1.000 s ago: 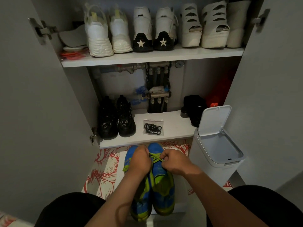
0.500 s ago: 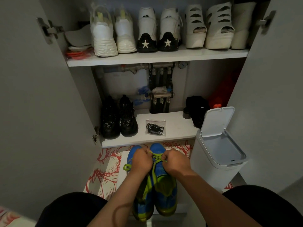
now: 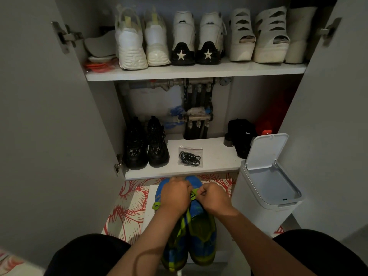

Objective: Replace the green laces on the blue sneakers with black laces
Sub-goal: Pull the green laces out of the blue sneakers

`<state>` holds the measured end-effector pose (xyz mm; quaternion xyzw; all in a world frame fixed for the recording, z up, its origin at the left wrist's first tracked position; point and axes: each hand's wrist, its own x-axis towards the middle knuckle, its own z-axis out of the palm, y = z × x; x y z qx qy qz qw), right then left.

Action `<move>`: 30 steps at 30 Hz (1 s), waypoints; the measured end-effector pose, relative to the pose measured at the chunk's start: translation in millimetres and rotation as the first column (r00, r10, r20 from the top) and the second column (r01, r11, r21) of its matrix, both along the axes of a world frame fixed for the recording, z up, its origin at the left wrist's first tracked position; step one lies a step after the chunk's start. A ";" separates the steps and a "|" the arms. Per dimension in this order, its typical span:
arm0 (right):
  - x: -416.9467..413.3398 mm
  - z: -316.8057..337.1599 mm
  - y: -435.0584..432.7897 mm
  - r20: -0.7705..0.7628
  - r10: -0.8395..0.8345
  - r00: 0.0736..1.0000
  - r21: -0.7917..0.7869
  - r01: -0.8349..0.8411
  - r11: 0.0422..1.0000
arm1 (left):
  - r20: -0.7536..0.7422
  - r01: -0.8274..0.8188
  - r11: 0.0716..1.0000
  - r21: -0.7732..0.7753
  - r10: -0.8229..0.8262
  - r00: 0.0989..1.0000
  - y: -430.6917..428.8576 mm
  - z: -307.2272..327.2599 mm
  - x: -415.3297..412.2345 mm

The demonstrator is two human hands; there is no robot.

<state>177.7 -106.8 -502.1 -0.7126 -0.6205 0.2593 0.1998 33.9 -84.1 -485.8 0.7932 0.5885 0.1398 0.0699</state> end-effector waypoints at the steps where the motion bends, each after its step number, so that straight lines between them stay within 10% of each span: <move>1: 0.5 -0.3 -0.7 0.027 -0.006 1.000 -0.001 0.006 1.000 | 0.117 -0.084 0.996 0.000 0.083 0.990 0.0 2.0 -0.9; 6: 0.8 -0.1 -1.5 0.118 -0.011 0.993 -0.006 0.012 1.000 | 0.600 -0.397 0.883 -0.250 0.464 0.652 12.1 11.3 -18.6; 12: -4.9 1.4 0.4 0.164 0.030 0.986 0.050 -0.039 0.998 | 0.241 -0.111 0.992 0.058 0.094 0.966 0.9 6.6 -14.7; 18: -5.7 2.7 -0.2 0.066 0.062 0.996 0.056 -0.065 0.996 | -0.226 0.137 0.990 -0.020 -0.138 0.964 -1.6 1.9 -11.2; 30: -3.1 -2.3 -0.8 0.181 0.071 0.981 0.043 -0.080 0.996 | 0.210 -0.237 0.969 0.073 0.217 0.953 -1.4 7.6 -16.5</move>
